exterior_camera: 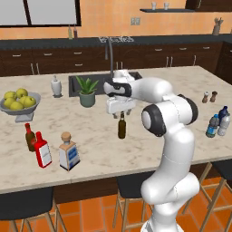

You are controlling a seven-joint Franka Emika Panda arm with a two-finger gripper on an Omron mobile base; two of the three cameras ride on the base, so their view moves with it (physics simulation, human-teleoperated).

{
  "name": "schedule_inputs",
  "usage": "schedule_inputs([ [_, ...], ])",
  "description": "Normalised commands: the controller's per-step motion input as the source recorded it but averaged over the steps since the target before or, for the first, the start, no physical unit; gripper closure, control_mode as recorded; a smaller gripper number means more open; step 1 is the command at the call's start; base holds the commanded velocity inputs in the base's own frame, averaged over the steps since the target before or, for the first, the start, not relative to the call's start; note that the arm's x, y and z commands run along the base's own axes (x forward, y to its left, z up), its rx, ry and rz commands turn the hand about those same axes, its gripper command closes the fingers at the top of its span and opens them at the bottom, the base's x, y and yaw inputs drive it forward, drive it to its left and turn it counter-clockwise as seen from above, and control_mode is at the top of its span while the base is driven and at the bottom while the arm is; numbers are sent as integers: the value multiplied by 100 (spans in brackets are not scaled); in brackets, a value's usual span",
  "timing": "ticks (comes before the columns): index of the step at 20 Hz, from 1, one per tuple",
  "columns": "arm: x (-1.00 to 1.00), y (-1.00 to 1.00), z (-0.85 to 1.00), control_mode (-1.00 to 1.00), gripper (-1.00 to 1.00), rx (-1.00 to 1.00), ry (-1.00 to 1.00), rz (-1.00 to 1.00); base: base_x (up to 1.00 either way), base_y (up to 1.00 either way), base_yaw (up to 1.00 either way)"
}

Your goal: Move the plastic bottles in the middle to the plastics group, and the glass bottles in the middle to the glass group.

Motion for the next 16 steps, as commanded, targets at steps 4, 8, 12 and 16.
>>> schedule_inputs([
  [4, -8, 0, 19, -100, -100, 0, 0, -3, 0, 0, 0],
  [8, -15, 0, 11, -100, -100, 0, -4, -6, 0, 0, 0],
  [12, -21, -1, -10, -100, -100, 0, 0, -15, 0, 0, 0],
  [16, 20, 0, -26, -100, -100, 0, -1, -11, 0, 0, 0],
])
